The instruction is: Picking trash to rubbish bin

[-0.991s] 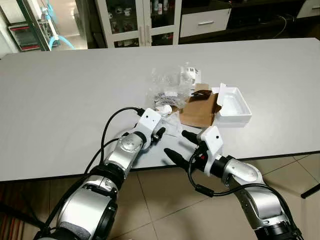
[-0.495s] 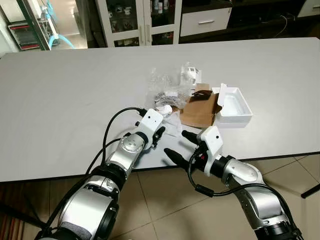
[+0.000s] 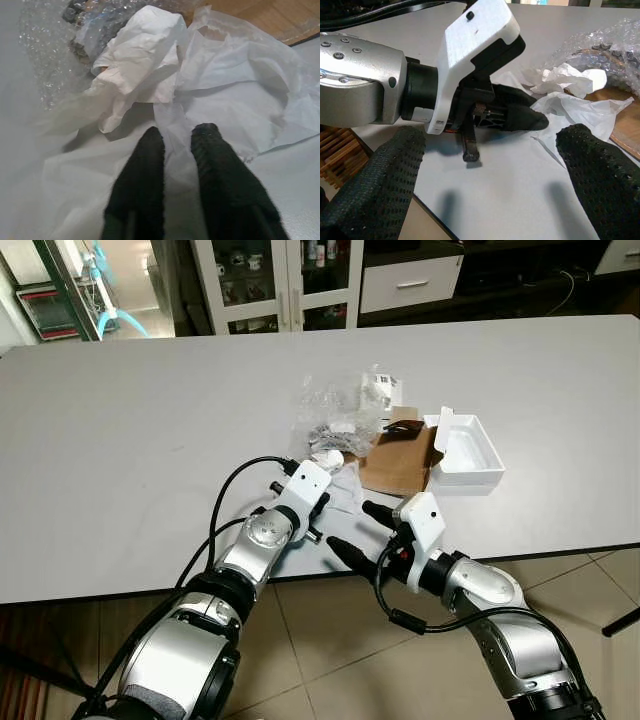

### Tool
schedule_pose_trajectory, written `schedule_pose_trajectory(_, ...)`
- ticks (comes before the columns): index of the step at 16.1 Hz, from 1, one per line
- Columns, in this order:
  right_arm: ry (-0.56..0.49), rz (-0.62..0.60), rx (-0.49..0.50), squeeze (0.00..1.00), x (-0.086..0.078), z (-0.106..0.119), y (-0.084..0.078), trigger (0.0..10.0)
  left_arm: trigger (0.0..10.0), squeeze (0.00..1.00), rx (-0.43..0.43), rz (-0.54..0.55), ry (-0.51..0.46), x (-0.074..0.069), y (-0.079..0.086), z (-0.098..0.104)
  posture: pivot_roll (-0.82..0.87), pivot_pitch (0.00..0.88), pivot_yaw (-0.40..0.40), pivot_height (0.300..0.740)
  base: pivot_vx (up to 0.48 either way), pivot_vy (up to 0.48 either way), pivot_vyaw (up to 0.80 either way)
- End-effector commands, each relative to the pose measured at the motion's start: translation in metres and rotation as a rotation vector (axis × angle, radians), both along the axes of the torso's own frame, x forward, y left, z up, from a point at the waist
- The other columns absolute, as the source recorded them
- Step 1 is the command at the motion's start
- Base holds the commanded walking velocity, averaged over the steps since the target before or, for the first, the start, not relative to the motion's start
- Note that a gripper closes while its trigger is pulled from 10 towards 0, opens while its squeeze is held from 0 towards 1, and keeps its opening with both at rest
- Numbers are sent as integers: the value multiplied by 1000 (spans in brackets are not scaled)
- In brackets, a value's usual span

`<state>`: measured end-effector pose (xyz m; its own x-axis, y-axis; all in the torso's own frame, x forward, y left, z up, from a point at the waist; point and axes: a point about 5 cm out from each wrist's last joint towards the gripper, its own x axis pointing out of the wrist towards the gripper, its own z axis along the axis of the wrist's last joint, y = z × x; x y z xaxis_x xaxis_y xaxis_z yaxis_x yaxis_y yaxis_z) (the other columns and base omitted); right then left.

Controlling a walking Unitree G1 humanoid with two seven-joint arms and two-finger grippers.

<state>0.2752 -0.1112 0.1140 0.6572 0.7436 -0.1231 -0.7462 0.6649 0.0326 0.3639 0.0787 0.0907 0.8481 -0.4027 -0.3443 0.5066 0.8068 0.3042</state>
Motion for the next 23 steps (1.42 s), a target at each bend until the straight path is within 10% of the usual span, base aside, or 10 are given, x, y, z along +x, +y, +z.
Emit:
schedule_pose_trajectory(1,-10,6,3,0,1,3,2,10000,0,0,41,20,66,-7,8,-17,-111,45,48,740,0,0,0)
schedule_pose_trajectory(7,-4,8,3,0,0,2,3,10000,0,0,70,27,34,-5,11,-13,-104,51,45,740,0,0,0)
schedule_pose_trajectory(8,-4,8,4,0,0,2,4,10000,1569,0,86,36,22,-4,12,-12,-103,52,45,740,0,0,0)
schedule_pose_trajectory(9,-4,8,4,0,0,2,4,10000,10000,0,90,48,9,-2,13,-10,-102,52,44,740,0,0,0)
schedule_pose_trajectory(17,-3,9,5,0,1,1,5,10000,10000,0,56,131,-200,18,36,41,-90,54,45,740,0,0,0)
schedule_pose_trajectory(23,-7,9,4,0,2,1,5,10000,10000,0,-151,162,-330,23,42,83,-89,49,41,740,0,0,0)
